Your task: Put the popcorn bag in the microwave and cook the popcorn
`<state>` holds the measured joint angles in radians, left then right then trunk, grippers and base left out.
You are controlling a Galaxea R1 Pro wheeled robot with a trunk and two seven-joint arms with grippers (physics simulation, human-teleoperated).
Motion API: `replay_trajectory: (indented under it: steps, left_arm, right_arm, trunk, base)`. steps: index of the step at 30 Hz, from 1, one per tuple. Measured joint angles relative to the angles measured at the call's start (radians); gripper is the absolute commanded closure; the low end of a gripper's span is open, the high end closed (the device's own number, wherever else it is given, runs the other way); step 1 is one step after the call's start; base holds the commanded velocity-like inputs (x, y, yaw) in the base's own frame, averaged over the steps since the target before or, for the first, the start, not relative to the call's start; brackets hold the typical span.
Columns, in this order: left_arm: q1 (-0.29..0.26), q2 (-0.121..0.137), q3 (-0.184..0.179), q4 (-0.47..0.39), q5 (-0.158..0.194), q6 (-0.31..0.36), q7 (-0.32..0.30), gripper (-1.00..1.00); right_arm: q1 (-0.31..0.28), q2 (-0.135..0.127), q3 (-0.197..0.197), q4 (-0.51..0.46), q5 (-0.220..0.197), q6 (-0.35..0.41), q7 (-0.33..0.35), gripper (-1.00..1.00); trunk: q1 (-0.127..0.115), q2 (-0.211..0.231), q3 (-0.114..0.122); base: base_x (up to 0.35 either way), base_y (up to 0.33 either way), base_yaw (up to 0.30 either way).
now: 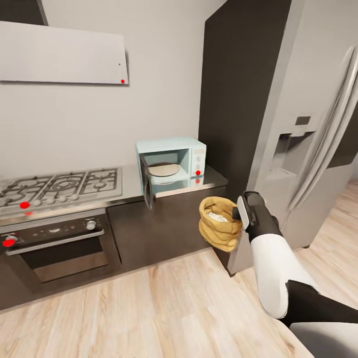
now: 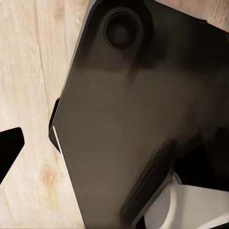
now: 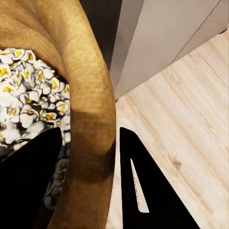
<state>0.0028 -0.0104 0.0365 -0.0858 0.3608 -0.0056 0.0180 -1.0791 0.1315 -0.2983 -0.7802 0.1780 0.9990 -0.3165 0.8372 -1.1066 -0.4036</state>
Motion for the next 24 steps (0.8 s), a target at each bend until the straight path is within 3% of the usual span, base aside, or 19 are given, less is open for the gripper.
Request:
replay_trajectory:
  steps: [24]
  left_arm:
    - [0.000, 0.000, 0.000, 0.000, 0.001, 0.000, -0.001, -1.00]
  right_arm:
    - [0.000, 0.005, 0.000, 0.000, -0.001, 0.003, 0.001, 1.00]
  trunk:
    - [0.000, 0.000, 0.000]
  base:
    - [0.000, -0.001, 0.269]
